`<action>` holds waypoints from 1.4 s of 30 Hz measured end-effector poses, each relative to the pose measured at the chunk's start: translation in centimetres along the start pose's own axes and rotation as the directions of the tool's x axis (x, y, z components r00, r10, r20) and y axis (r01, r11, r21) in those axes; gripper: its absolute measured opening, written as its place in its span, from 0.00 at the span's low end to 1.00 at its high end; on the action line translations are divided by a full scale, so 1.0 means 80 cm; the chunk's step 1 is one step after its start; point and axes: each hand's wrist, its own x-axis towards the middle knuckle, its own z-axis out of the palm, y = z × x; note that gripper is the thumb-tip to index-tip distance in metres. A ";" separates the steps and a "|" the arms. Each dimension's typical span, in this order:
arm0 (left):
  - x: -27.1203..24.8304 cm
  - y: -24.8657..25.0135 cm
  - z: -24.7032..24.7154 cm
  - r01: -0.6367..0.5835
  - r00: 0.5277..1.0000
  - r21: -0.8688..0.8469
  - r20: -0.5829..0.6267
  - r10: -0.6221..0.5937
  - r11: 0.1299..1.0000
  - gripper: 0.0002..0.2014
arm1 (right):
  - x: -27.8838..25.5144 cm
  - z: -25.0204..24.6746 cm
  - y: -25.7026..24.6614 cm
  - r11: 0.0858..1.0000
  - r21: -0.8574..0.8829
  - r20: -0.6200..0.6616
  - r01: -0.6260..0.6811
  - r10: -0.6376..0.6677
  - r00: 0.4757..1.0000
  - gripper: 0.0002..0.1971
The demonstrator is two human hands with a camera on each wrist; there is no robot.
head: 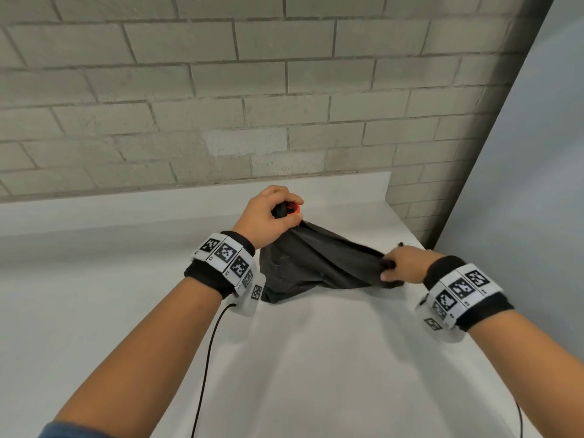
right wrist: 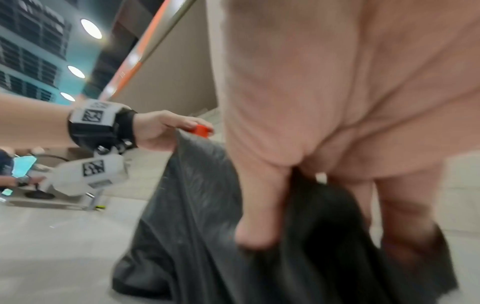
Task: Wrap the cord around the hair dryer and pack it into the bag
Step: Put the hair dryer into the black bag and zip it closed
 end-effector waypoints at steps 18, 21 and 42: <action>0.000 -0.009 -0.023 -0.003 0.979 -0.059 0.205 0.015 0.998 0.16 | -0.010 -0.059 -0.048 0.968 0.122 -0.642 0.221 -0.093 0.761 0.19; -0.001 -0.007 -0.019 0.004 0.983 -0.084 0.182 0.011 0.996 0.16 | -0.008 -0.065 -0.107 0.840 0.204 -0.539 0.502 -0.331 0.774 0.25; -0.002 -0.020 -0.026 0.000 0.993 -0.389 -0.107 -0.045 0.921 0.14 | 0.000 -0.075 -0.169 0.697 0.486 -0.539 0.528 -0.237 0.808 0.06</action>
